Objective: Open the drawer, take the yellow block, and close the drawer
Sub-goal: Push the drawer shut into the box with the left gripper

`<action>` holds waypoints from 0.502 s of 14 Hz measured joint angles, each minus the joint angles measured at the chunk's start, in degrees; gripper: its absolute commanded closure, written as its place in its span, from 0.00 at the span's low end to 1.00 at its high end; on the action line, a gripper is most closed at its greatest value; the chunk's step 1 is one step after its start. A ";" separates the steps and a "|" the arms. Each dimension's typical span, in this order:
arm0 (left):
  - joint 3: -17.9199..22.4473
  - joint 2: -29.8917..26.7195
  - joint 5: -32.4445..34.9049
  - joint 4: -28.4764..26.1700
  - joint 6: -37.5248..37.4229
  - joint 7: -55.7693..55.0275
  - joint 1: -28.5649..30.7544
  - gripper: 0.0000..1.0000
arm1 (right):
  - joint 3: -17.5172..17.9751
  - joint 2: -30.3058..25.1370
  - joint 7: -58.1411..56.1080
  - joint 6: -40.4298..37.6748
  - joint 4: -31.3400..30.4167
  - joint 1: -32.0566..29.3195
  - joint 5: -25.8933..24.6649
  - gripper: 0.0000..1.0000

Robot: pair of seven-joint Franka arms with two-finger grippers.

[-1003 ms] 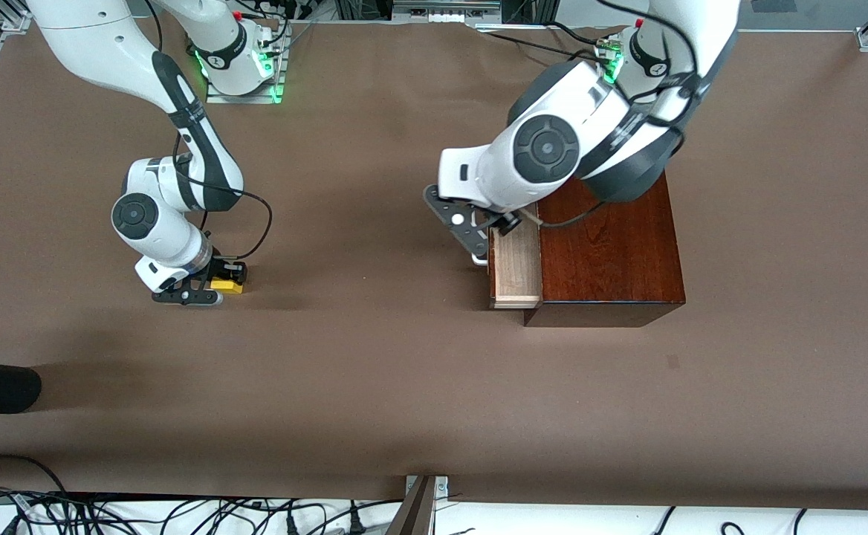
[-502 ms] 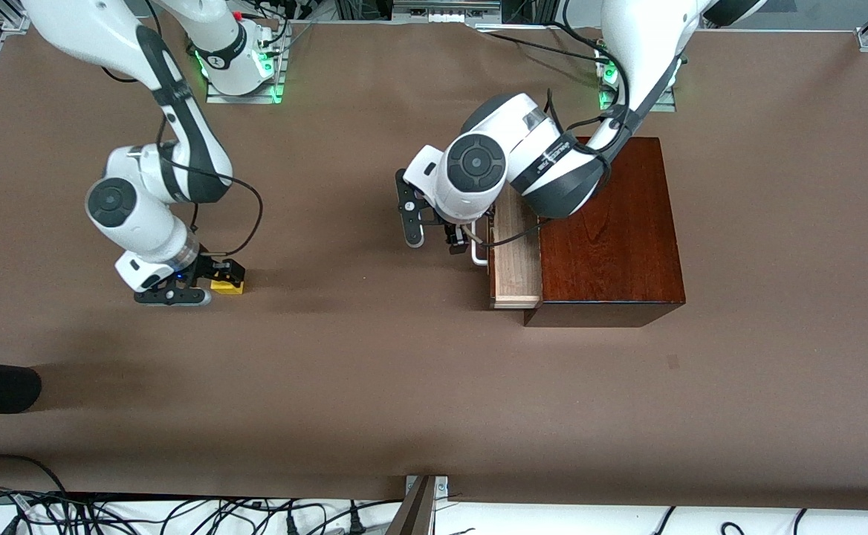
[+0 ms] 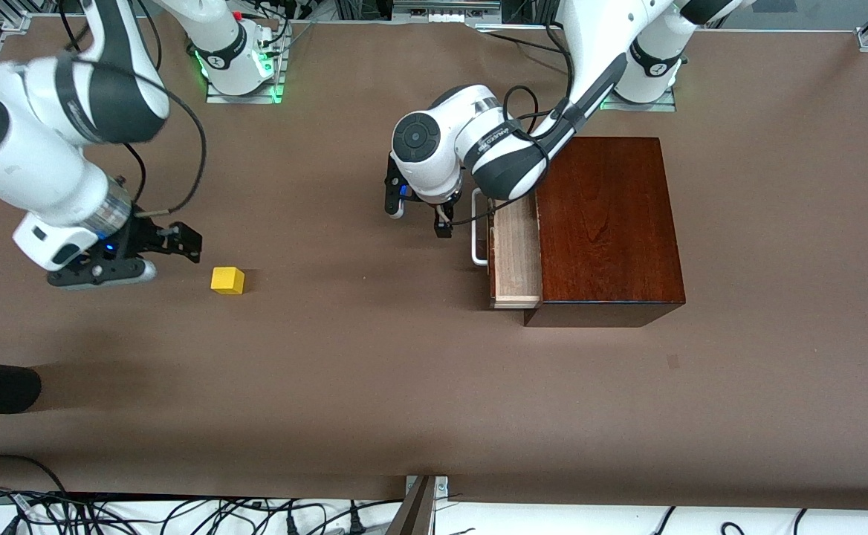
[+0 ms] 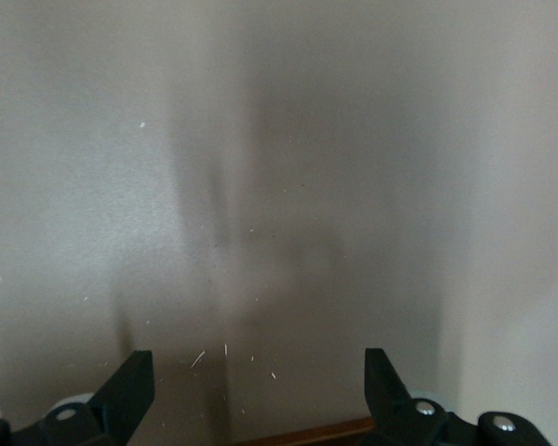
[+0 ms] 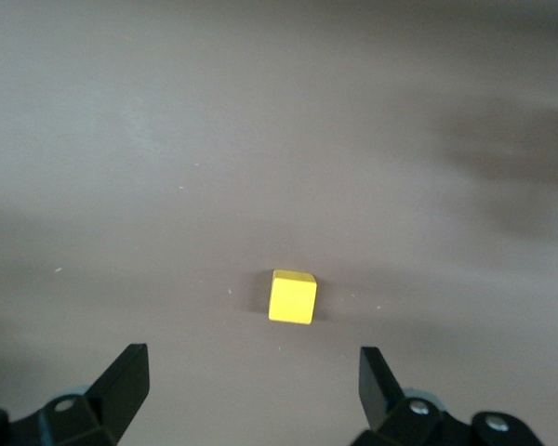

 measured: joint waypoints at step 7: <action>-0.42 -0.11 0.74 -2.90 0.83 5.47 4.75 0.00 | -0.03 -2.36 -2.99 -11.36 7.16 0.00 0.01 0.00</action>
